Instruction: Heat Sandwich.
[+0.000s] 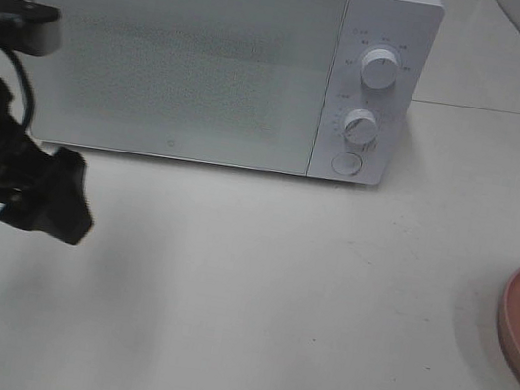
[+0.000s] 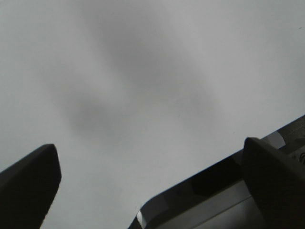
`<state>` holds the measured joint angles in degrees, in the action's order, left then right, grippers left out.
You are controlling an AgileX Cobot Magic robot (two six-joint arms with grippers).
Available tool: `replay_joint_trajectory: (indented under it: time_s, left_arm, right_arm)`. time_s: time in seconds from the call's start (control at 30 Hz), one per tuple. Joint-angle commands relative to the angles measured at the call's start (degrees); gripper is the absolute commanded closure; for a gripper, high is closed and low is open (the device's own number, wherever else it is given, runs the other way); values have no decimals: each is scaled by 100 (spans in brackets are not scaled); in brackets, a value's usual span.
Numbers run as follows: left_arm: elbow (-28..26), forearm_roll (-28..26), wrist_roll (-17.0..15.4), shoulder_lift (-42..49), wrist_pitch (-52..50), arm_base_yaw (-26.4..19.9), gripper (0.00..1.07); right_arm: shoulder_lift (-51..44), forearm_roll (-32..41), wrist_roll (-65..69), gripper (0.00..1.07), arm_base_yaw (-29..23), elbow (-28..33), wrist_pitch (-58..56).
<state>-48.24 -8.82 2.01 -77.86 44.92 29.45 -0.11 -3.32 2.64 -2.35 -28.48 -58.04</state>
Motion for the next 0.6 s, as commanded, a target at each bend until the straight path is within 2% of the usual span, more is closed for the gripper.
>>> replay_joint_trajectory:
  time_s: [0.03, 0.13, 0.17, 0.2, 0.23, 0.3, 0.33, 0.43, 0.57, 0.6]
  left_arm:
    - [6, 17, -92, 464, 1031, -865, 9]
    - [6, 86, -92, 859, 1484, -1501, 9]
    - [6, 86, -92, 859, 1484, -1501, 9]
    - [6, 97, -92, 1123, 1759, -1868, 9]
    - [6, 103, -80, 1278, 1919, -2040, 9]
    - [17, 132, -74, 1444, 2063, -2177, 9]
    - [52, 258, -69, 1776, 2246, -2395, 9]
    - [172, 372, -74, 2212, 2303, -2527, 9]
    - [871, 521, -57, 3627, 2252, -2590, 9]
    - [871, 521, -57, 3627, 2252, -2590, 9]
  right_arm:
    - [-172, -6, -46, 31, 29, 11, 86]
    - [-172, -6, -46, 31, 29, 11, 86]
    - [-172, -6, -46, 31, 29, 11, 86]
    - [-172, -6, -46, 31, 29, 11, 86]
    - [-172, -6, -46, 31, 29, 11, 86]
    - [-172, -6, -46, 31, 29, 11, 86]
    - [-172, -6, -46, 31, 29, 11, 86]
    - [-172, -6, -46, 31, 29, 11, 86]
    - [-172, -6, -46, 31, 29, 11, 86]
    - [-172, -6, -46, 31, 29, 11, 86]
